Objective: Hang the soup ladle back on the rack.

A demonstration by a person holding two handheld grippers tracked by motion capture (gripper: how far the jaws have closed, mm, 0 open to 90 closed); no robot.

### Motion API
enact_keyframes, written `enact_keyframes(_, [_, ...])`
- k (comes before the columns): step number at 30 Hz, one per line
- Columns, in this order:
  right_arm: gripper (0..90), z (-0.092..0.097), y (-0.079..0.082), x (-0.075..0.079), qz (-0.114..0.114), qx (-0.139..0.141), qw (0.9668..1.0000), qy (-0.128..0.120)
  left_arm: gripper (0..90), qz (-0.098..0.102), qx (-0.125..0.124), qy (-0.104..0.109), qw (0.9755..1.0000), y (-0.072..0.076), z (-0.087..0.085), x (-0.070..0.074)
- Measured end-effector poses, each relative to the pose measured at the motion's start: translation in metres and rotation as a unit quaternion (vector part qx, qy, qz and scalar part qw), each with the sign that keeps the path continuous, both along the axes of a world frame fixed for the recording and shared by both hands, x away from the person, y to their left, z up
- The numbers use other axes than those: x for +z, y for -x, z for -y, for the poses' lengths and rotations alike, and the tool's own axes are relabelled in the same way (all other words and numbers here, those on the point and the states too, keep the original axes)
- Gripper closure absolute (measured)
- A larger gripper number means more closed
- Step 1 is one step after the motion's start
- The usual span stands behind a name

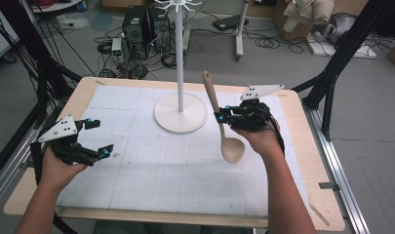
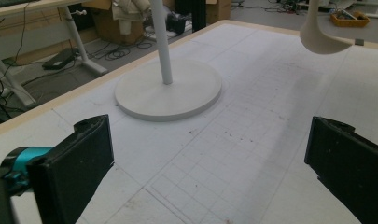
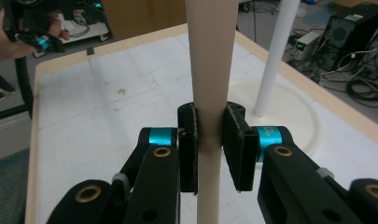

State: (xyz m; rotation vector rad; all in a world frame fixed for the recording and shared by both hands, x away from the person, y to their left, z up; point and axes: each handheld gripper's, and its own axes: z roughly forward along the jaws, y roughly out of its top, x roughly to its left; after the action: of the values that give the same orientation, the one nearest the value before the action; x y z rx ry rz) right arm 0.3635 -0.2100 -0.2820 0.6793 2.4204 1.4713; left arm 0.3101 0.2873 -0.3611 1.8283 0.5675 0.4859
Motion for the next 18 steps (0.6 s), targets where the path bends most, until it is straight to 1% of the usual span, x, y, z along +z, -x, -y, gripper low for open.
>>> enact_keyframes(3, [77.4, -0.001, -0.006, 0.01, 0.002, -0.004, 1.0, 0.003, 1.7, 0.0, -0.001, 0.001, 1.0, 0.0, -0.001, 0.0])
enact_keyframes(6, [77.4, -0.001, -0.012, 0.019, 0.003, -0.006, 1.0, -0.003, 1.7, 0.0, 0.001, 0.003, 1.0, -0.001, -0.003, 0.0])
enact_keyframes(10, [77.4, -0.003, -0.02, 0.033, 0.008, -0.007, 0.9999, -0.005, 1.7, 0.0, 0.002, 0.003, 1.0, -0.001, -0.004, 0.0])
enact_keyframes(18, [77.3, -0.009, -0.037, 0.058, 0.013, -0.006, 0.9999, 0.002, 1.7, -0.001, 0.0, 0.003, 1.0, -0.001, -0.004, 0.0])
